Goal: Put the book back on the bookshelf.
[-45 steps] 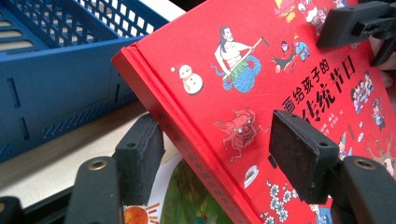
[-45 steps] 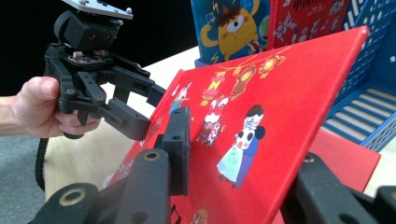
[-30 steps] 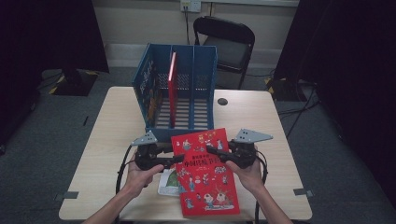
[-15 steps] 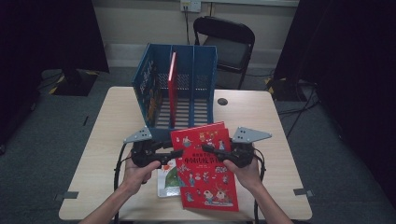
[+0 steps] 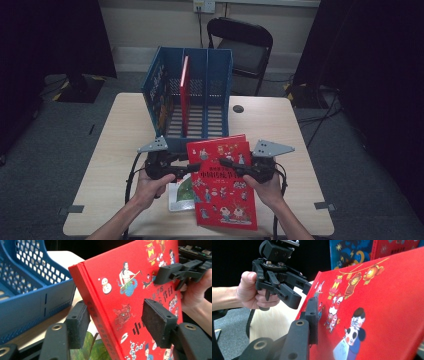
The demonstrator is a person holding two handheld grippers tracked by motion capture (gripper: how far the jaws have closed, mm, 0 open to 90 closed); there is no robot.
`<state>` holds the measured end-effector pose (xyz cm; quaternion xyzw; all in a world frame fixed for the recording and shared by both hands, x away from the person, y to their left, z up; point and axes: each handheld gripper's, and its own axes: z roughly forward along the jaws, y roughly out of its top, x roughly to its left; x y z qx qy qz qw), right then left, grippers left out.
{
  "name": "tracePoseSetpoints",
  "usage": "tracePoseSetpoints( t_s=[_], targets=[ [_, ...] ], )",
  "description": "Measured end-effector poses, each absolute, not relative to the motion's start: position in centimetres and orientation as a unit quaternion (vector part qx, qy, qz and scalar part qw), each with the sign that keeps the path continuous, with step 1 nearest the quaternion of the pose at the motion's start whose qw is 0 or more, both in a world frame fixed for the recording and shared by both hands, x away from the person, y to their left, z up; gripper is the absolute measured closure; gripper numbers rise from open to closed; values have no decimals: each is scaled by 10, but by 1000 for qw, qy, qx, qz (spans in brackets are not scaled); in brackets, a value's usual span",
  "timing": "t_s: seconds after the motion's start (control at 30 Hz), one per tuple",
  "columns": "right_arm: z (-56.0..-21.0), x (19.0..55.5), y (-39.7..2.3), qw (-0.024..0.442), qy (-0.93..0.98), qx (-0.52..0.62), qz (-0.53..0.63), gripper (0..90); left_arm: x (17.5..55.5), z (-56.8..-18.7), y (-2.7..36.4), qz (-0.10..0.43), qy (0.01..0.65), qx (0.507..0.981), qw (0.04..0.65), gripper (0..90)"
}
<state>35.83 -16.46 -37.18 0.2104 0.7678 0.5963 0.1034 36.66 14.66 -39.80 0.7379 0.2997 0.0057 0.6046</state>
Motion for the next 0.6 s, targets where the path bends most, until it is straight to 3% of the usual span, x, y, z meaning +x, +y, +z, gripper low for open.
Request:
tracePoseSetpoints(
  t_s=[0.17, 0.47, 0.57, 0.6],
  targets=[
    [-359, 349, -162, 127, 763, 187, 605, 728, 360, -383, 151, 31, 279, 739, 613, 418],
    [-366, 345, -169, 123, 766, 187, 602, 677, 352, -385, 146, 47, 259, 755, 601, 440],
    [-366, 344, -169, 125, 770, 192, 596, 616, 350, -385, 146, 43, 258, 752, 605, 442],
    [-368, 342, -170, 131, 775, 200, 585, 527, 347, -383, 145, 41, 254, 749, 610, 444]
  ],
)
